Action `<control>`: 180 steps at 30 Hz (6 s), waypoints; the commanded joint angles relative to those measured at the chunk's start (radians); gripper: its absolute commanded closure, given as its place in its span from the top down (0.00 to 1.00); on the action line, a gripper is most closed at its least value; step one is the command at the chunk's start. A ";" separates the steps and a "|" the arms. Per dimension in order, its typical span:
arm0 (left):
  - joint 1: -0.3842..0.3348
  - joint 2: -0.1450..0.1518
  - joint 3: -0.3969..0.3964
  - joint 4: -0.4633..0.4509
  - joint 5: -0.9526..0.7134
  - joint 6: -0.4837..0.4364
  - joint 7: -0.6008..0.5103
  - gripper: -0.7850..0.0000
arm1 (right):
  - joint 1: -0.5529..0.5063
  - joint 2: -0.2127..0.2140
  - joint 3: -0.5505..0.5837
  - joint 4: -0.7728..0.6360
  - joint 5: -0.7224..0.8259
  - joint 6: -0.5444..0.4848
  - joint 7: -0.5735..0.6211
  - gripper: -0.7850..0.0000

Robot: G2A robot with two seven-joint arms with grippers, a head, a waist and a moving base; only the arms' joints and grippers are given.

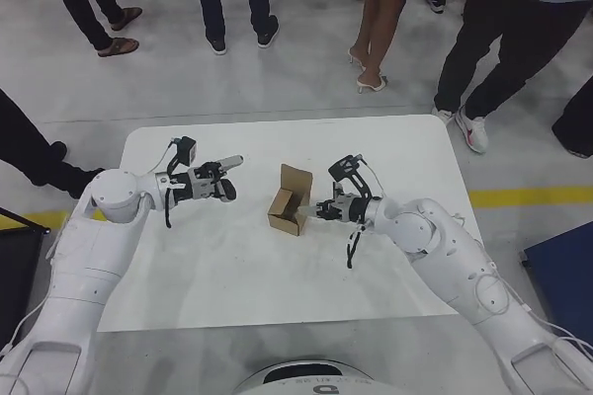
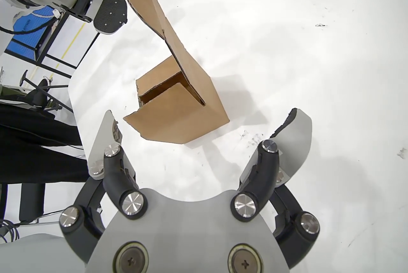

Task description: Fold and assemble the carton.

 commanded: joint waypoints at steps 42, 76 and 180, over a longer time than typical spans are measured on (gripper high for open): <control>-0.127 -0.143 0.331 0.299 -0.153 -0.454 0.002 1.00 | 0.004 -0.021 -0.001 -0.035 -0.031 0.287 0.155 1.00; -0.090 -0.121 0.217 0.314 -0.173 -0.541 -0.006 1.00 | 0.071 -0.047 -0.087 -0.124 -0.246 0.338 0.314 0.00; -0.380 -0.232 0.561 0.307 0.474 0.029 -0.069 1.00 | 0.051 -0.093 -0.008 0.322 -0.550 -0.202 -0.485 1.00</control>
